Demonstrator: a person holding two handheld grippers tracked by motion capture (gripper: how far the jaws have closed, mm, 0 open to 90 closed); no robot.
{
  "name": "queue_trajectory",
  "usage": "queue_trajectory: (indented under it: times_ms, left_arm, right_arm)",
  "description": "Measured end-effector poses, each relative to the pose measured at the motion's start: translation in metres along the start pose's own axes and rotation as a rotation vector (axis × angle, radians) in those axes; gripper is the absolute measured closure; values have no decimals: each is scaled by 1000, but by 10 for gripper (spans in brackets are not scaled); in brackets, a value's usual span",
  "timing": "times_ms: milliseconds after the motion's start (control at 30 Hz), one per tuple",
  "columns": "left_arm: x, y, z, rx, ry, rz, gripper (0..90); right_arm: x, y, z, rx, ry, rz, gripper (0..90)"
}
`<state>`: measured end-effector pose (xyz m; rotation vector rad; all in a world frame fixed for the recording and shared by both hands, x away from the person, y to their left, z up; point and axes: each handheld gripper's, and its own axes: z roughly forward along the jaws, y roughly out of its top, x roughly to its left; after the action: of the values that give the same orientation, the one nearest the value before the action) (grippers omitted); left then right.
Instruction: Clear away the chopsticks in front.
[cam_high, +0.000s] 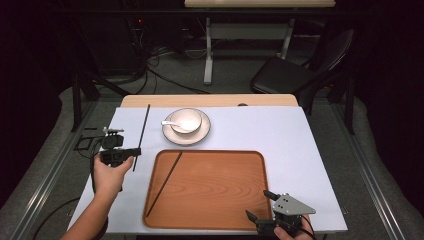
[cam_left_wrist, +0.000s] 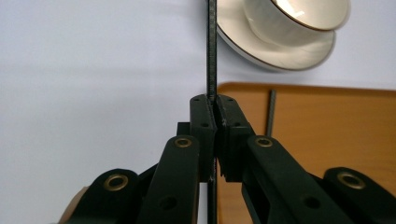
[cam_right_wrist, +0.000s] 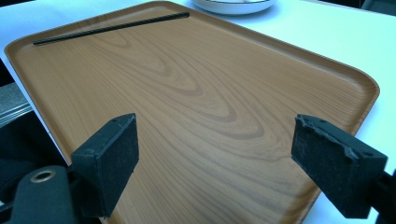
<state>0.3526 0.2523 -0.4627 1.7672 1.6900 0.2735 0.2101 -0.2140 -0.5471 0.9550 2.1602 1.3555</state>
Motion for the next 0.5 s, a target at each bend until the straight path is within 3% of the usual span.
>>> queue_trajectory:
  times_ms: [133, 300, 500]
  left_arm:
    - [-4, -22, -17, -10, -37, 26, 862]
    - [-8, -38, -23, -17, -65, 29, 862]
    - [-16, -59, -23, 13, -92, 50, 862]
  right_arm:
    - [1, 0, 1, 3, 1, -2, 147]
    - [1, 0, 0, 3, 0, -2, 147]
    - [1, 0, 1, 3, -1, 1, 147]
